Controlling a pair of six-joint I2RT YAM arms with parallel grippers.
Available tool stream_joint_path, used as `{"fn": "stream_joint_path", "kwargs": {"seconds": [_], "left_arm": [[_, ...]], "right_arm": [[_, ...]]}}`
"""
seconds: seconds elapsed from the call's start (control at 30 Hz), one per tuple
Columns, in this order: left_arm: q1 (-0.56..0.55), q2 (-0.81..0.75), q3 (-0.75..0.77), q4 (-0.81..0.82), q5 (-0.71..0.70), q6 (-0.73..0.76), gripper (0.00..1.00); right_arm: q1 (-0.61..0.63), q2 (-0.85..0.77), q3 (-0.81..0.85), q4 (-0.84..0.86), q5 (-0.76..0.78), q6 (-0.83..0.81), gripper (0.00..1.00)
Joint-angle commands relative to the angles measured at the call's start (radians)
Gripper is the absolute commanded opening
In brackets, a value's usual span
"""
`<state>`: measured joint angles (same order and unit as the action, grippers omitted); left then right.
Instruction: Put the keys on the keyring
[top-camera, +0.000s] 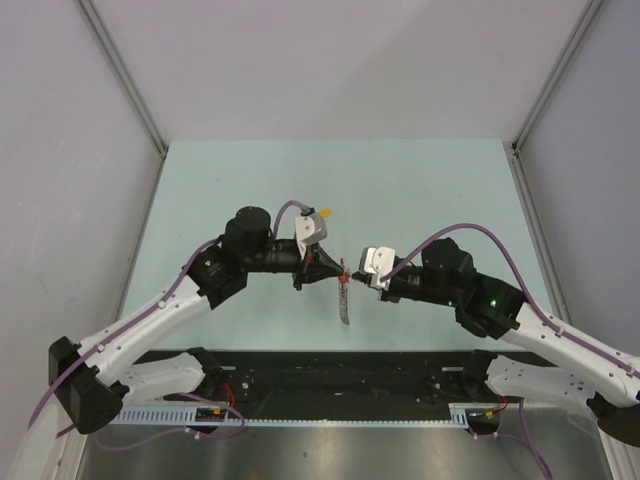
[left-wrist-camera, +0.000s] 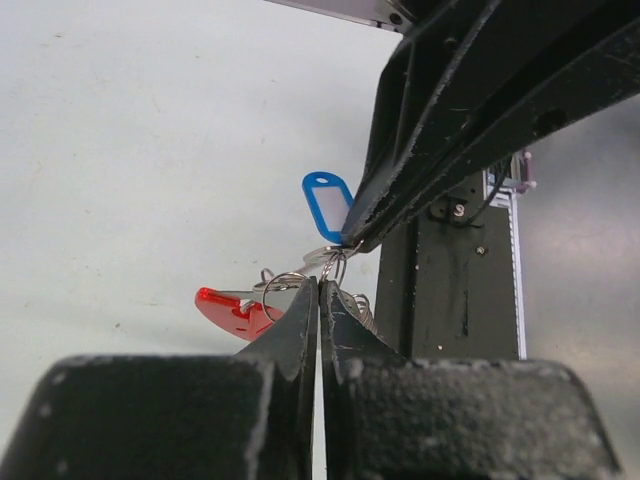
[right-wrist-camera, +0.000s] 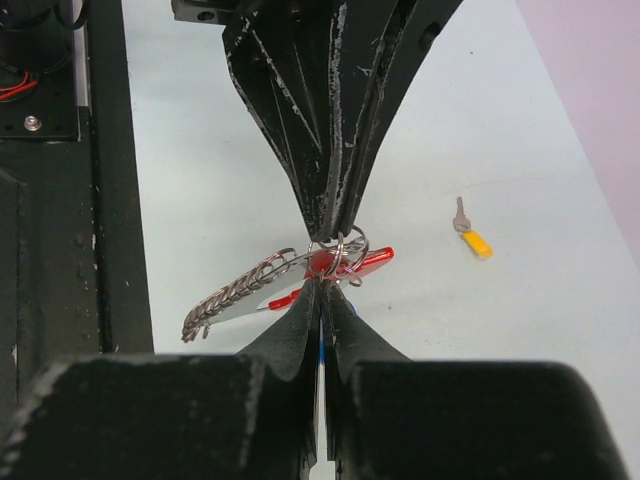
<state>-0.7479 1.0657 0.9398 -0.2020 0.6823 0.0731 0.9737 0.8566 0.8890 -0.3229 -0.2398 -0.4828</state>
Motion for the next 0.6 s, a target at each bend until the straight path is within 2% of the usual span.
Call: {"fn": "stream_joint_path", "kwargs": {"seconds": [0.0, 0.27, 0.57], "left_arm": [[0.01, -0.062, -0.035, 0.113, -0.144, -0.122, 0.0], [0.007, -0.147, -0.136, 0.324, -0.23, -0.295, 0.0], [-0.028, -0.173, -0.242, 0.527, -0.322, -0.397, 0.0]], "right_arm": [[0.013, 0.001, 0.031, -0.044, 0.039, 0.038, 0.0], [0.043, -0.014, -0.067, 0.142, 0.085, 0.113, 0.0], [0.106, -0.001, -0.151, 0.344, 0.195, 0.167, 0.0]]}}
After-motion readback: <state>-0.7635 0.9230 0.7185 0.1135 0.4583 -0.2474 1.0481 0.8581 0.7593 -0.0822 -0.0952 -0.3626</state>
